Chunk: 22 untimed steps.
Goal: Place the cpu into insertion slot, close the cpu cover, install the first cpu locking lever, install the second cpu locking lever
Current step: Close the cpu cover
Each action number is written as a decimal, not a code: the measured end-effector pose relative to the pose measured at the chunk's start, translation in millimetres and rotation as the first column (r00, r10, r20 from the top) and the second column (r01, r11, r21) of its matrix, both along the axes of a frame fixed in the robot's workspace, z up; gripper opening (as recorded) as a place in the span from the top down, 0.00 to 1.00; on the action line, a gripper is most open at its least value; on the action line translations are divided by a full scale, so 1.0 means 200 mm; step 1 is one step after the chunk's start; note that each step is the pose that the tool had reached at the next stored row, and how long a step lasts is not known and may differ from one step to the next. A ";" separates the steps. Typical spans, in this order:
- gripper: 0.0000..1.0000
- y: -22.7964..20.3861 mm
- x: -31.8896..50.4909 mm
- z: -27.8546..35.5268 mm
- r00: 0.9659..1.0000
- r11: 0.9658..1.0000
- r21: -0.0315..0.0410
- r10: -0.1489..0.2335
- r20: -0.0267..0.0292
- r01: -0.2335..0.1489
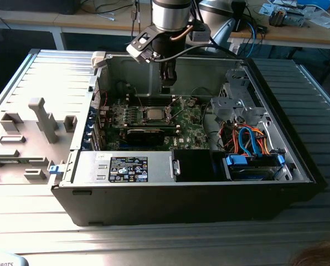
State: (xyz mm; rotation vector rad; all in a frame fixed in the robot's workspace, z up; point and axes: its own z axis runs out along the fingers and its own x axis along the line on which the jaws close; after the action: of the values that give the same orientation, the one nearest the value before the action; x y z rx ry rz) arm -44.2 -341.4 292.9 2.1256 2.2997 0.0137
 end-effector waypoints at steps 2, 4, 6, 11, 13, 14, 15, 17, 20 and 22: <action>0.89 0.000 0.007 0.000 1.000 1.000 0.000 0.000 0.000 0.000; 0.89 0.000 0.014 0.000 1.000 1.000 0.000 0.000 0.000 0.000; 0.89 0.000 0.020 0.000 1.000 1.000 0.000 0.000 0.000 0.000; 0.89 0.000 0.036 0.000 1.000 1.000 0.000 0.000 0.000 0.000; 0.89 0.000 0.043 0.000 1.000 1.000 0.000 0.000 0.000 0.000; 0.89 0.000 0.047 0.000 1.000 1.000 0.000 0.000 0.000 0.000; 0.89 0.000 0.049 0.000 1.000 1.000 0.000 0.000 0.000 0.000; 0.89 0.000 0.053 0.000 1.000 1.000 0.000 0.000 0.000 0.000; 0.89 0.000 0.063 0.000 1.000 1.000 0.000 0.000 0.000 0.000; 0.89 0.000 0.074 0.000 1.000 1.000 0.000 0.000 0.000 0.000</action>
State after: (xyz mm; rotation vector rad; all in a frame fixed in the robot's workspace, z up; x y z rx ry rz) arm -29.5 -341.4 293.0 2.1253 2.2996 0.0132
